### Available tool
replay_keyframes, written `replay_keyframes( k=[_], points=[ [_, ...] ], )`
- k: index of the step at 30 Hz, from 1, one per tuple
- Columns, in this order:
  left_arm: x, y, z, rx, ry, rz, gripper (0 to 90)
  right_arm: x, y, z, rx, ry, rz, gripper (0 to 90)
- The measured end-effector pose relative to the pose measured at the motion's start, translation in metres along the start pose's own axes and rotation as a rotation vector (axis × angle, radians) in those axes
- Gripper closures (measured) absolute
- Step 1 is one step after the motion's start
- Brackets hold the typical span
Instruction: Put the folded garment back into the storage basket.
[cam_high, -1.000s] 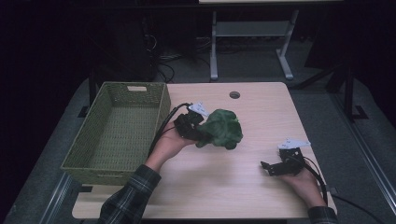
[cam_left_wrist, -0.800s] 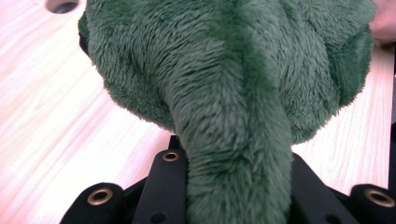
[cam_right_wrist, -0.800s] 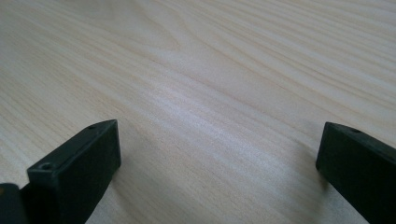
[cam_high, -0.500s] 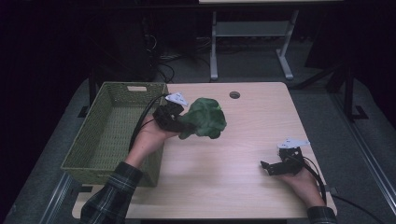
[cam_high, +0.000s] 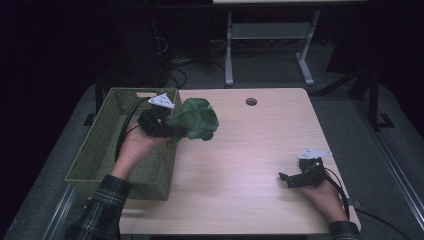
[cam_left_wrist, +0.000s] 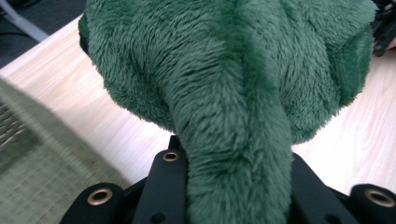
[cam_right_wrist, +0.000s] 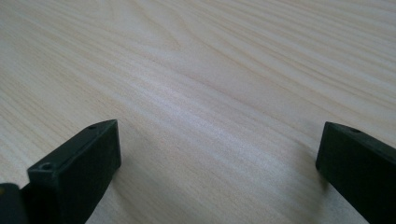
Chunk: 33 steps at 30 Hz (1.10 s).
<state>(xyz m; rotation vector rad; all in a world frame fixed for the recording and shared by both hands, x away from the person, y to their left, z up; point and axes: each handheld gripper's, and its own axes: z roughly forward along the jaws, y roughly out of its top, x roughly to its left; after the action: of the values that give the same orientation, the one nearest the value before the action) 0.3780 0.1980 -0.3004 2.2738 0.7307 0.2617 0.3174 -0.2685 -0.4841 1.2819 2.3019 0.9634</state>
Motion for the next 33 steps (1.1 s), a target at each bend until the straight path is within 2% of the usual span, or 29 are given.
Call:
replay_keyframes(
  k=[12, 19, 23, 29, 33],
  points=[
    [0.030, -0.028, -0.036, -0.027, 0.110, -0.060, 75.5, 0.000, 0.000, 0.000, 0.002, -0.001, 0.000, 0.0],
    [0.045, -0.048, -0.051, -0.042, 0.166, -0.112, 75.5, 0.000, 0.000, 0.000, 0.002, -0.002, -0.001, 0.0],
    [0.052, -0.059, -0.054, -0.031, 0.194, -0.131, 75.5, 0.000, 0.000, 0.000, 0.002, -0.002, -0.001, 0.0],
    [0.061, -0.079, -0.055, -0.042, 0.211, -0.188, 75.5, 0.000, 0.000, 0.000, 0.002, -0.003, 0.000, 0.0],
    [0.068, -0.093, -0.051, -0.025, 0.230, -0.206, 75.5, 0.000, 0.000, 0.000, 0.002, -0.003, 0.000, 0.0]
  ],
)
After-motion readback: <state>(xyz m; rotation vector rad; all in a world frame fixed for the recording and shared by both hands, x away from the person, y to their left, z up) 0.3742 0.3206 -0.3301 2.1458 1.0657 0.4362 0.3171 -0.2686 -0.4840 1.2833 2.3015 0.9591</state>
